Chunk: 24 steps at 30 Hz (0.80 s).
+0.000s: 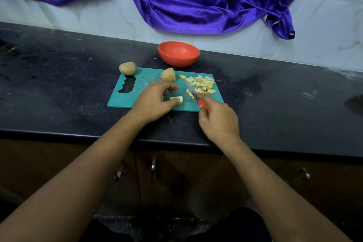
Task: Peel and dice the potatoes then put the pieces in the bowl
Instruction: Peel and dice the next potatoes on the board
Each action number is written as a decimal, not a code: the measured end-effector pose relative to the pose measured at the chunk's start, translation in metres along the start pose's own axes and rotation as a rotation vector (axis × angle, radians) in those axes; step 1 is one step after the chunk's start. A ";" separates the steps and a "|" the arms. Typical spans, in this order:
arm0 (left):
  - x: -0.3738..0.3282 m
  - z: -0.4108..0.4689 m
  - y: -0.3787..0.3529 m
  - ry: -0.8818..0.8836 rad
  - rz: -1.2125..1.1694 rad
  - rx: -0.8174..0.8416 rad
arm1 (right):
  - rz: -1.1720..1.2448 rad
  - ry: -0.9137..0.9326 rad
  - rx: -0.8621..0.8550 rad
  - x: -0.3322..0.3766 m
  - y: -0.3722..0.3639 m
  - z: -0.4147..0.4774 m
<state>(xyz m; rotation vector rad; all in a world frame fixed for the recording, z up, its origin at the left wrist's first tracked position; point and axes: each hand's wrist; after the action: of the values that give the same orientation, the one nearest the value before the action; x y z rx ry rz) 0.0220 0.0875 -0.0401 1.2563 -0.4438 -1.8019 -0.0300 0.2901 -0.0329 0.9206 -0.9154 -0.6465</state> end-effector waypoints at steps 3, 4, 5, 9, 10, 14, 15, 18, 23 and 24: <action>0.003 0.002 -0.003 0.014 0.090 0.000 | 0.037 -0.017 0.011 0.000 0.001 -0.001; 0.004 0.002 -0.004 0.014 0.110 0.004 | 0.058 -0.025 0.019 -0.001 0.002 -0.001; 0.004 0.003 -0.004 0.012 0.127 0.004 | 0.076 -0.032 0.025 -0.001 0.003 -0.001; 0.004 0.004 -0.005 -0.009 0.180 0.035 | 0.085 -0.052 0.035 0.001 0.004 -0.003; 0.005 0.004 -0.005 -0.016 0.175 0.040 | 0.085 -0.057 0.041 0.002 0.005 -0.004; 0.009 0.003 -0.005 -0.012 0.107 -0.011 | 0.076 -0.043 0.077 0.008 0.012 -0.010; 0.009 0.002 -0.005 0.002 0.096 -0.028 | 0.050 -0.028 0.090 0.012 0.015 -0.012; 0.007 0.003 -0.004 0.041 0.063 -0.046 | -0.036 0.010 0.115 0.023 0.022 -0.017; 0.007 0.000 0.001 0.026 0.018 -0.019 | -0.138 0.043 0.134 0.042 0.025 -0.013; 0.006 0.000 0.001 0.027 0.008 -0.016 | -0.152 0.046 0.137 0.045 0.026 -0.012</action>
<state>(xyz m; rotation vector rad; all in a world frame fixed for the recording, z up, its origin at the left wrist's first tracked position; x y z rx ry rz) 0.0222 0.0817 -0.0429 1.2645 -0.4178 -1.7768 0.0038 0.2707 0.0032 1.1315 -0.8626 -0.6951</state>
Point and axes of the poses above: each hand's wrist, its own z-axis towards the middle knuckle, its own y-axis out of the back of the hand, x = y × z, and after that the axes turned 7 degrees about -y, right-handed
